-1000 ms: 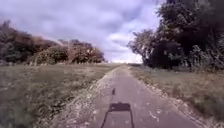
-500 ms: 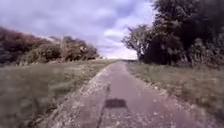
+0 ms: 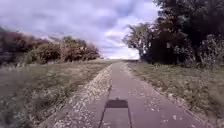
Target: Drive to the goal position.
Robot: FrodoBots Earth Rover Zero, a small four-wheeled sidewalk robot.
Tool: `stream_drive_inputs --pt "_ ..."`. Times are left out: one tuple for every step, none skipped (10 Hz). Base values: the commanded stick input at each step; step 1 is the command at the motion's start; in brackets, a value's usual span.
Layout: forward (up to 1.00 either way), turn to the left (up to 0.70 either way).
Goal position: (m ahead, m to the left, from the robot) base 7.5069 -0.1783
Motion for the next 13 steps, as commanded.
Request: stream_drive_inputs --pt "1.0 0.0" --pt "1.0 0.0" --pt "1.0 0.0" --pt "1.0 0.0" --pt "1.0 -0.12" --pt "1.0 -0.3" --pt "1.0 -0.37" --pt "1.0 -0.18" --pt "1.0 -0.02" --pt "1.0 0.0" --pt "1.0 0.0" --pt "1.0 0.0" --pt "1.0 0.0"
